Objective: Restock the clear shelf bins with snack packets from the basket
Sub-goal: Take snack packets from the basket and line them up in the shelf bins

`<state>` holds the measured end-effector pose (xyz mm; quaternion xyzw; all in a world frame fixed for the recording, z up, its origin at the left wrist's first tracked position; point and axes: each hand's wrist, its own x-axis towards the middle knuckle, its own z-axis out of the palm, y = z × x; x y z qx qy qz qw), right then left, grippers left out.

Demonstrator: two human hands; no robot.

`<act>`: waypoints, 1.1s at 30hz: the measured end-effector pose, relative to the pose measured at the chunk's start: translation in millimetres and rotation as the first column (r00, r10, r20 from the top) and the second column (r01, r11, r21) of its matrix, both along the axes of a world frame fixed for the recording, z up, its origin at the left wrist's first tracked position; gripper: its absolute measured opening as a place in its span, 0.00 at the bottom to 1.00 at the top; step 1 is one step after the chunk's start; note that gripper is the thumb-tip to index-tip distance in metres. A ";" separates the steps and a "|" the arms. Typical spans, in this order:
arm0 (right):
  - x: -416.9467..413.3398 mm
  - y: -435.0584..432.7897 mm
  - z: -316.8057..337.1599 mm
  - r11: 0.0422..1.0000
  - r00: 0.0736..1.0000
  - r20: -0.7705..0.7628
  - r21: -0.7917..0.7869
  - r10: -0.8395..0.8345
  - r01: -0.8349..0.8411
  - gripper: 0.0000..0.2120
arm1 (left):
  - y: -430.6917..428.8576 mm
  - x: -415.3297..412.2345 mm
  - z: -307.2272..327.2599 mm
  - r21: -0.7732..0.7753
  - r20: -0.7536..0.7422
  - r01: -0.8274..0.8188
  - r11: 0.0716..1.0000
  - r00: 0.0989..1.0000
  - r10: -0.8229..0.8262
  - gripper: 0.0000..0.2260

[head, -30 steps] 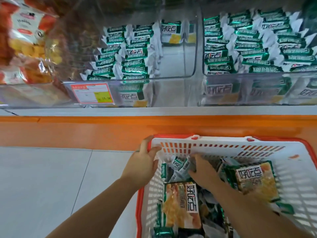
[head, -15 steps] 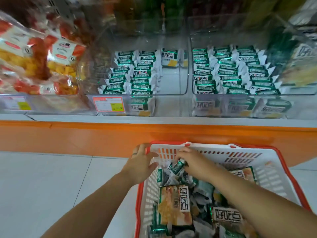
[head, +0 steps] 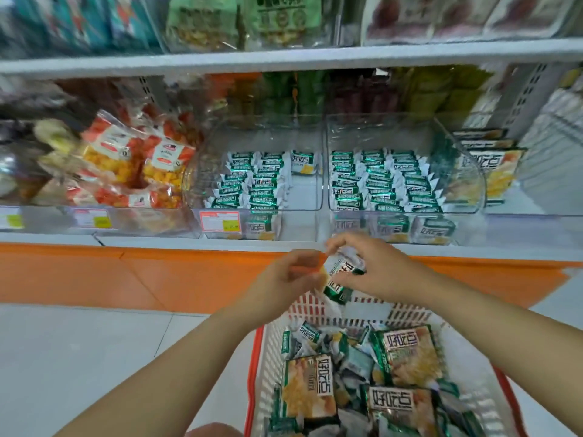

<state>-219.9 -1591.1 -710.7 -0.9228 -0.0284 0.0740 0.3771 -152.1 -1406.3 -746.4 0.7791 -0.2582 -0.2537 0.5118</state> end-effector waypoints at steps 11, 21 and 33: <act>-22.3 24.3 24.1 0.903 0.956 0.128 0.382 -0.262 0.197 0.30 | -3.2 -20.9 38.8 -0.373 -0.182 -0.193 0.908 0.974 0.132 0.21; -14.4 7.3 24.1 0.969 0.928 0.285 0.120 -0.242 0.216 0.15 | 8.3 -6.4 64.6 0.034 0.485 -0.077 0.996 0.873 0.051 0.20; 64.9 -22.4 40.0 0.956 0.909 0.322 0.210 -0.266 0.205 0.21 | 0.2 78.8 82.0 0.247 0.729 -0.213 0.945 0.684 -0.036 0.17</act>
